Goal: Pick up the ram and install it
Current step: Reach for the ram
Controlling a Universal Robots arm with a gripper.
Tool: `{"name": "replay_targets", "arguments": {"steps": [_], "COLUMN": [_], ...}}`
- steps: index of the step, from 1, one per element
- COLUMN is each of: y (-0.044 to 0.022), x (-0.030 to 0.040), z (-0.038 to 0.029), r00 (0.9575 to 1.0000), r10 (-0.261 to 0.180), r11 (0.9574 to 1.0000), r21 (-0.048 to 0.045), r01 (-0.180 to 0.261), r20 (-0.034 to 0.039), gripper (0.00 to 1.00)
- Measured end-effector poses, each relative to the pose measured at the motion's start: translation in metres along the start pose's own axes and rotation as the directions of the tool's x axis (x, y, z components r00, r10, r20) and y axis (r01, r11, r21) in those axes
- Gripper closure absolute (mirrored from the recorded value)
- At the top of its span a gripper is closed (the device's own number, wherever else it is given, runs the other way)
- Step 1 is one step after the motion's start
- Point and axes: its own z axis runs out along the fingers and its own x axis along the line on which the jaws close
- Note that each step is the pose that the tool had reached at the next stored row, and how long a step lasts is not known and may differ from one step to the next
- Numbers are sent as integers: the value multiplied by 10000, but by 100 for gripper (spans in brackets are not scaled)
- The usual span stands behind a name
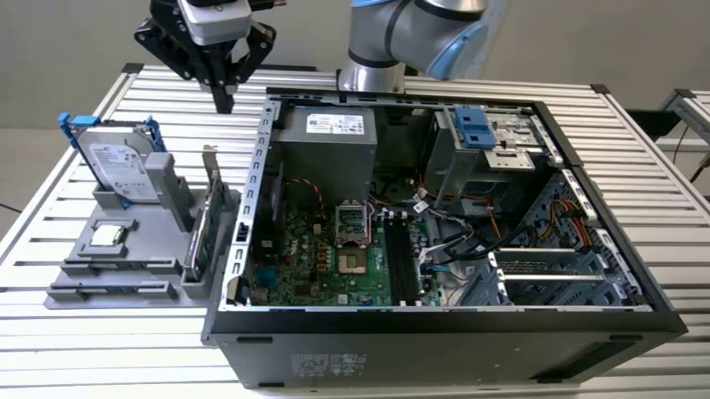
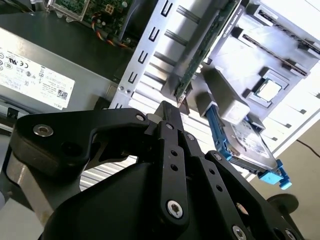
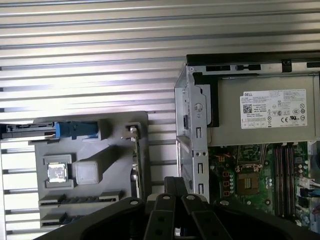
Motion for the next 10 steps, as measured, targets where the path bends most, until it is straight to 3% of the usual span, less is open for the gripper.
{"name": "replay_targets", "arguments": {"steps": [10], "y": [-7], "x": [104], "z": [-2], "r00": [10000], "r10": [0], "r11": [10000], "r21": [0], "r01": [0], "r20": [0], "gripper": [100]}}
